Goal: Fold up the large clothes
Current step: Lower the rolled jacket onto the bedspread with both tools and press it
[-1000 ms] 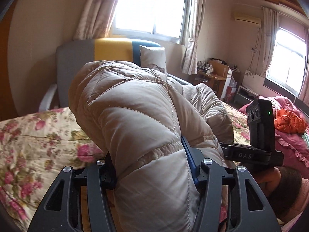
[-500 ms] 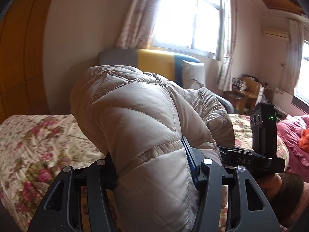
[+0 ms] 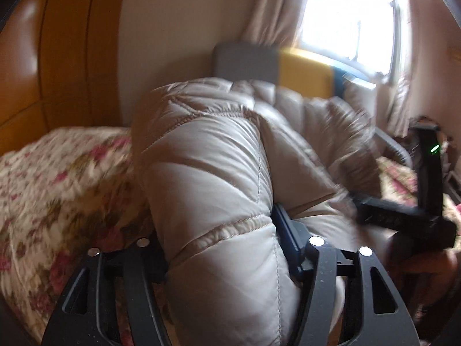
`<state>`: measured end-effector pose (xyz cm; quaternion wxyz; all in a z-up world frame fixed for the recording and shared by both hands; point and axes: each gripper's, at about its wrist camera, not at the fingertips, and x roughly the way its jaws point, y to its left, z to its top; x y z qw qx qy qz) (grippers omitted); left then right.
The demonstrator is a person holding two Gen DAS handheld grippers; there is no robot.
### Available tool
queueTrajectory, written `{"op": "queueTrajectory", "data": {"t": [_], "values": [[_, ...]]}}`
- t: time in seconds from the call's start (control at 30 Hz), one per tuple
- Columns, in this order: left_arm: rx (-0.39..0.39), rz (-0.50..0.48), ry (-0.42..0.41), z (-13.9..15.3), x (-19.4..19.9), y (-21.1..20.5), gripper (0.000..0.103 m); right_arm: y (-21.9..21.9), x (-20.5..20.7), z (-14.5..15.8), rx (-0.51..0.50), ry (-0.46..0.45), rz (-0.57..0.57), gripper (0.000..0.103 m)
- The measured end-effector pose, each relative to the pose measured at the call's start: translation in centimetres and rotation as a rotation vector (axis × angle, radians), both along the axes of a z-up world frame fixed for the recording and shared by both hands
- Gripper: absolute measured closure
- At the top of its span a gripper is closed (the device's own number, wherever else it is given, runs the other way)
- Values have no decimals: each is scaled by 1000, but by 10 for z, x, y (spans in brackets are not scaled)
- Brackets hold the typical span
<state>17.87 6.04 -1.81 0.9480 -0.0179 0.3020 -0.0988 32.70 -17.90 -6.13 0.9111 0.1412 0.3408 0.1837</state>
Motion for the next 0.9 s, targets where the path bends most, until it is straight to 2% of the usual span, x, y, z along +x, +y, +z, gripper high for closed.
{"op": "queueTrajectory", "data": {"t": [0.03, 0.1, 0.2, 0.47, 0.6, 0.67, 0.73, 0.8, 0.87, 0.9], "values": [[-20, 9, 18, -7, 1, 4, 36, -3, 6, -5, 14, 19, -15, 20], [-50, 11, 29, -18, -3, 10, 31, -5, 13, -10, -19, 24, -35, 15], [-43, 22, 24, -25, -10, 10, 28, -5, 16, -13, -84, 1, -36, 13], [-133, 68, 70, -31, -10, 20, 13, 5, 9, -9, -155, -5, -73, 9], [-168, 72, 81, -34, -9, 26, 12, 0, -1, 7, -177, -16, -100, 7], [-185, 73, 85, -35, -10, 28, 12, -4, -26, 25, -177, -85, -145, 6], [-197, 78, 89, -36, -10, 28, 12, -7, -33, 49, -169, -184, -169, 3], [-203, 81, 94, -35, -10, 27, 12, -1, -31, 70, -182, -258, -140, 3], [-203, 85, 100, -34, -11, 25, 12, 21, -26, 87, -209, -293, -66, 5], [-200, 89, 103, -33, -11, 24, 12, 35, -25, 93, -227, -307, -25, 14]]}}
